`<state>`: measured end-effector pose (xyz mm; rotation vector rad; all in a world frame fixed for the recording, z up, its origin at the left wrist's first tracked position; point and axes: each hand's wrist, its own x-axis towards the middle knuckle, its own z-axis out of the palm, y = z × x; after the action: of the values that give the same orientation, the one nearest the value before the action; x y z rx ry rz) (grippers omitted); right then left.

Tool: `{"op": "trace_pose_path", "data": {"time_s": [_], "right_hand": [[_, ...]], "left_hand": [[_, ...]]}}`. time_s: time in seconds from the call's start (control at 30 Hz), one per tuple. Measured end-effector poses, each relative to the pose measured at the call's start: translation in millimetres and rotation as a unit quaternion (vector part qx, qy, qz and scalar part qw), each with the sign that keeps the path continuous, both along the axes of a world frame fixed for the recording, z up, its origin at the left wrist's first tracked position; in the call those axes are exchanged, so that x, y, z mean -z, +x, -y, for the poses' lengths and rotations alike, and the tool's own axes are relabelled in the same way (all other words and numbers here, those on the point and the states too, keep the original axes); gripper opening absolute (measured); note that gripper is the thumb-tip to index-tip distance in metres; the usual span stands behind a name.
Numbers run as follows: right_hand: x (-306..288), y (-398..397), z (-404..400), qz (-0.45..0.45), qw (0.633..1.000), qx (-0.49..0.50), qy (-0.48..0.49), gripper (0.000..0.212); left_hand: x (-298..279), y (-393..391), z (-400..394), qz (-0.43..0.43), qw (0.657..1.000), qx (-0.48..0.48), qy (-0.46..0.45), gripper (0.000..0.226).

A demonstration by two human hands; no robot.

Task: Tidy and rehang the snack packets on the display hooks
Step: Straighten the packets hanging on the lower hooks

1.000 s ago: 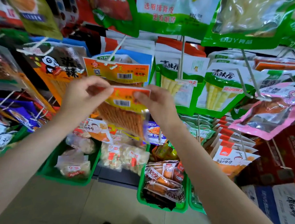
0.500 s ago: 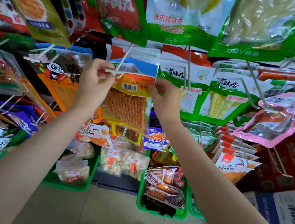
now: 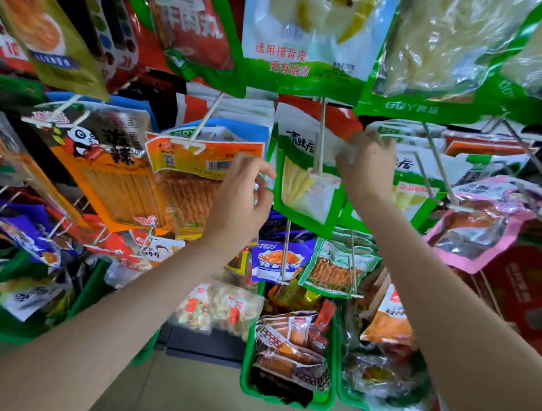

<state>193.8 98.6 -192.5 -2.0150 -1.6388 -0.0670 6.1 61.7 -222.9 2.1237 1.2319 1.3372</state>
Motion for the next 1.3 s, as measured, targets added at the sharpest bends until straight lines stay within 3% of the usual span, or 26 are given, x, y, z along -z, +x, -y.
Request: {"op": "trace_pose_path", "data": {"time_s": [0.03, 0.1, 0.17, 0.23, 0.37, 0.5, 0.6, 0.73, 0.8, 0.93, 1.1, 1.23, 1.3], "right_hand": [[5.0, -5.5, 6.1, 0.003, 1.000, -0.016, 0.016, 0.021], [18.0, -20.2, 21.1, -0.093, 0.993, -0.051, 0.044, 0.011], [28.4, -33.1, 31.3, -0.227, 0.970, -0.073, 0.058, 0.010], [34.9, -42.3, 36.7, -0.275, 0.954, -0.099, 0.071, 0.014], [33.1, -28.3, 29.5, -0.239, 0.967, -0.061, 0.066, 0.027], [16.8, -1.1, 8.6, -0.217, 0.972, -0.042, -0.083, 0.022], [24.8, -11.8, 14.9, -0.236, 0.966, -0.085, -0.065, 0.063], [55.2, -50.2, 38.0, -0.196, 0.967, -0.158, -0.032, 0.073], [57.9, -60.0, 35.6, -0.204, 0.964, -0.168, -0.028, 0.071], [55.8, -63.4, 23.8, -0.249, 0.955, -0.160, -0.022, 0.042], [50.0, -52.2, 27.8, -0.270, 0.946, -0.176, -0.043, 0.056], [35.3, -25.0, 23.4, -0.280, 0.957, -0.077, 0.008, 0.027], [27.7, -8.9, 19.7, -0.284, 0.958, -0.038, 0.002, 0.026]], "left_hand": [[-0.6, 1.5, -3.2, -0.002, 1.000, -0.002, 0.001, 0.019], [0.1, 1.1, -7.9, -0.008, 1.000, -0.007, -0.002, 0.018], [2.2, -1.0, -10.0, -0.018, 1.000, -0.012, -0.007, 0.019], [3.6, -1.9, -10.8, -0.028, 0.999, -0.017, -0.008, 0.020], [2.3, 0.2, -10.5, -0.050, 0.998, -0.024, -0.013, 0.021], [2.2, 1.6, -7.9, -0.060, 0.998, -0.014, -0.009, 0.020], [4.7, 1.9, -8.9, -0.063, 0.998, -0.012, -0.014, 0.021], [6.2, 6.2, -12.7, -0.076, 0.997, -0.008, -0.012, 0.022], [4.7, 10.3, -14.6, -0.083, 0.996, -0.010, -0.016, 0.022], [0.7, 15.8, -15.7, -0.095, 0.995, -0.018, -0.030, 0.021], [1.7, 21.4, -16.2, -0.101, 0.994, -0.022, -0.031, 0.021], [-2.1, 24.0, -14.3, -0.105, 0.994, -0.014, -0.030, 0.020], [-5.0, 24.6, -12.7, -0.100, 0.994, -0.008, -0.032, 0.020]]}}
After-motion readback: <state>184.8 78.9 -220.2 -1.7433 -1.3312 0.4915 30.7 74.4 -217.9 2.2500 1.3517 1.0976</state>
